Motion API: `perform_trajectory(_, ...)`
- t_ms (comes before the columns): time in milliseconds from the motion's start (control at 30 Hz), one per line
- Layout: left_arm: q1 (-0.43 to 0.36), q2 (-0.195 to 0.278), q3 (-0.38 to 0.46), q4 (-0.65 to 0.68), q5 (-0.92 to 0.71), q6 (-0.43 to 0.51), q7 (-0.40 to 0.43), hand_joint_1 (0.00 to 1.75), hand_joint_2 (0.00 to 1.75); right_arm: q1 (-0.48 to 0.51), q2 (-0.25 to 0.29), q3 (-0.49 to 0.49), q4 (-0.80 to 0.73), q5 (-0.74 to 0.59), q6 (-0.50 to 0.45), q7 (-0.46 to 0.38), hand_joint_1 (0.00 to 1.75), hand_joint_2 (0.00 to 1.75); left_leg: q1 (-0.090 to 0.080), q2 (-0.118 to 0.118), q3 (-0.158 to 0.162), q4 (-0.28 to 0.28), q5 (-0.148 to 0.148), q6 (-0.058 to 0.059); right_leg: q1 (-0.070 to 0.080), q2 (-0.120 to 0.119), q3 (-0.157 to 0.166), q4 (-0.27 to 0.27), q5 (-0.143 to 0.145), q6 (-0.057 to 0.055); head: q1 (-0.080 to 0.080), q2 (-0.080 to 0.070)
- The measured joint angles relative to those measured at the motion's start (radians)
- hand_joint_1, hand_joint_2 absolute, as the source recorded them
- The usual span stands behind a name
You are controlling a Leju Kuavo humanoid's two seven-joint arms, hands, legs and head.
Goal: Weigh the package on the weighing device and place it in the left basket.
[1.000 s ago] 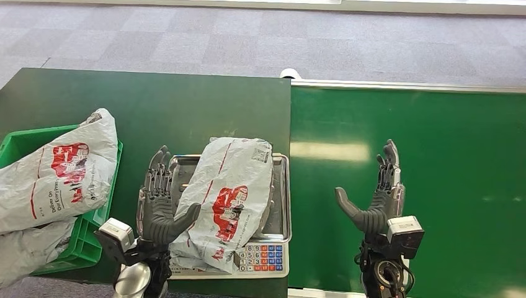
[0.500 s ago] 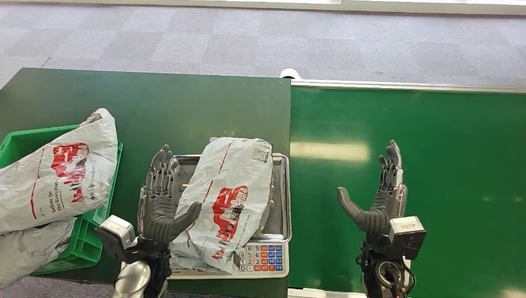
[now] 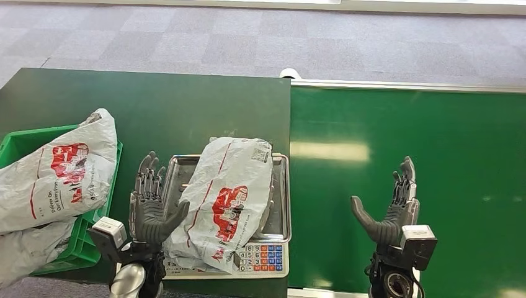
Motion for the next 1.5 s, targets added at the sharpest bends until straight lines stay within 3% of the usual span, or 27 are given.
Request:
perform_trajectory(300,0.025,-0.006,-0.031,-0.018,-0.016,-0.019,0.014,0.0,1.75,0.043,0.0,-0.043,-0.025,0.025,0.04,-0.02,0.0,1.75,0.0,0.0,0.0,0.0,0.0,0.0,0.0,0.0,0.0,0.0,0.0,0.0,0.0,0.0)
perform_trajectory(567,-0.062,0.002,-0.042,0.037,-0.005,-0.028,0.022,0.0,1.75,0.02,0.007,-0.037,-0.031,0.008,0.017,-0.023,0.0,1.75,0.0,0.0,0.001,0.0,0.0,0.0,0.0,0.0,0.001,0.0,0.0,0.0,0.0,0.0)
perform_trajectory(1133,-0.115,0.008,-0.043,0.097,-0.048,0.002,0.008,0.0,1.75,-0.028,0.009,-0.036,-0.014,-0.011,0.024,-0.003,0.0,1.75,0.0,0.0,0.001,0.0,0.0,0.0,0.0,0.0,0.001,0.0,0.0,0.0,0.0,0.0)
perform_trajectory(1500,-0.044,0.012,-0.088,0.038,-0.096,0.022,0.043,0.0,1.75,0.026,-0.006,0.006,-0.031,0.0,-0.027,0.034,0.0,1.75,0.0,0.0,-0.001,0.0,-0.001,-0.001,0.0,0.0,-0.001,0.0,-0.001,0.001,0.0,0.0)
